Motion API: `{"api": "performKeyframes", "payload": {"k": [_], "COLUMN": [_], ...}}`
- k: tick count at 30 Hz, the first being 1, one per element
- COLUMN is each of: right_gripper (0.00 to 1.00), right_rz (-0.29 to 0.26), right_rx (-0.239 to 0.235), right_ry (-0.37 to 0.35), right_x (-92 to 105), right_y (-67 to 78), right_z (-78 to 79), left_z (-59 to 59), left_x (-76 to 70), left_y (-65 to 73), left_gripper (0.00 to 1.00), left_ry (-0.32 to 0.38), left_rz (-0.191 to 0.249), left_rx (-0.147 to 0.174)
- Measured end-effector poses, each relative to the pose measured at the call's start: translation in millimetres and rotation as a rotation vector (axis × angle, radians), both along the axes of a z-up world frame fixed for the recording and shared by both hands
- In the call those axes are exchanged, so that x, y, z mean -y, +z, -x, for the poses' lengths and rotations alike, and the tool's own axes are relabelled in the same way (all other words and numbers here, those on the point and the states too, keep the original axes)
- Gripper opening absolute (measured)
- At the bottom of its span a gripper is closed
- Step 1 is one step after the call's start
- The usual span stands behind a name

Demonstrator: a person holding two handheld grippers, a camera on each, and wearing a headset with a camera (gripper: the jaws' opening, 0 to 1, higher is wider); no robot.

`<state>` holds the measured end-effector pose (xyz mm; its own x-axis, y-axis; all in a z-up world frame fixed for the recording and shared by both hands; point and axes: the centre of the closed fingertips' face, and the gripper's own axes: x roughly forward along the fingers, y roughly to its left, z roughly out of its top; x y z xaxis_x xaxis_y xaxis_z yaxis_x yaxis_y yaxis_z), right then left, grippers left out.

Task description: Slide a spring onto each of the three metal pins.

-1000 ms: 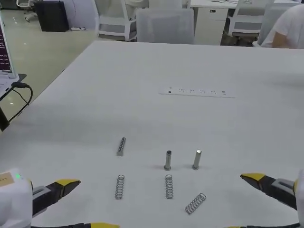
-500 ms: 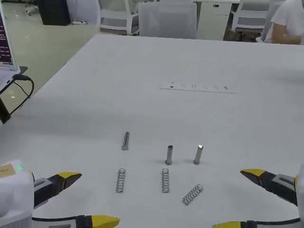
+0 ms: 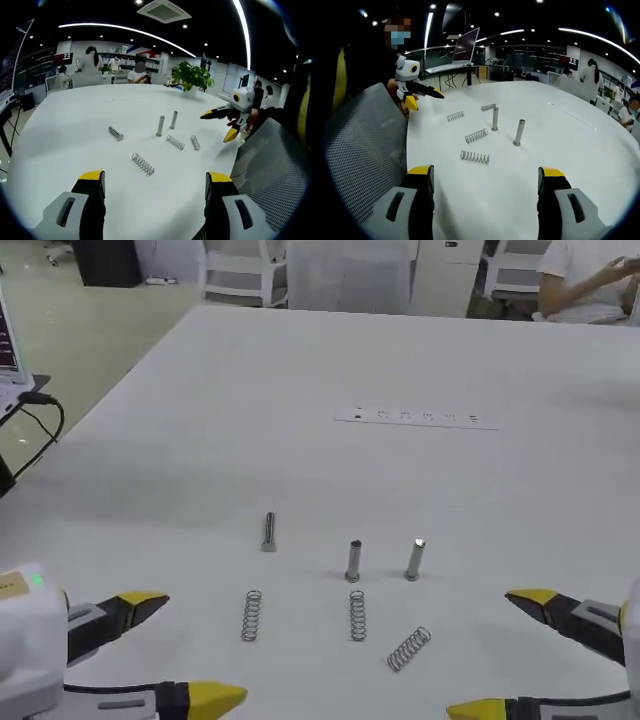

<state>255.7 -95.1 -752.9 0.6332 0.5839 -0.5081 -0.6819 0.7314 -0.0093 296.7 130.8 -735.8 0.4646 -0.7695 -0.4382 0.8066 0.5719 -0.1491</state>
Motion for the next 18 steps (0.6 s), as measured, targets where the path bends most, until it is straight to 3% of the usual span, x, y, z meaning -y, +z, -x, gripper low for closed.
{"api": "performKeyframes", "payload": {"k": [6,18], "right_gripper": [0.84,0.84], "right_rz": [-0.004,-0.013], "right_rx": [0.004,0.005], "right_ry": [-0.005,-0.008], "right_x": [0.0,1.4], "right_y": [0.9,0.3], "right_z": [-0.6,-0.9], "left_z": [-6.5,-32.9], "left_x": [-0.4,1.1], "left_y": [5.9,22.0], "left_gripper": [0.78,0.68], "left_ry": [-0.006,-0.045], "left_rz": [-0.002,-0.04], "left_rx": [0.006,0.033]}}
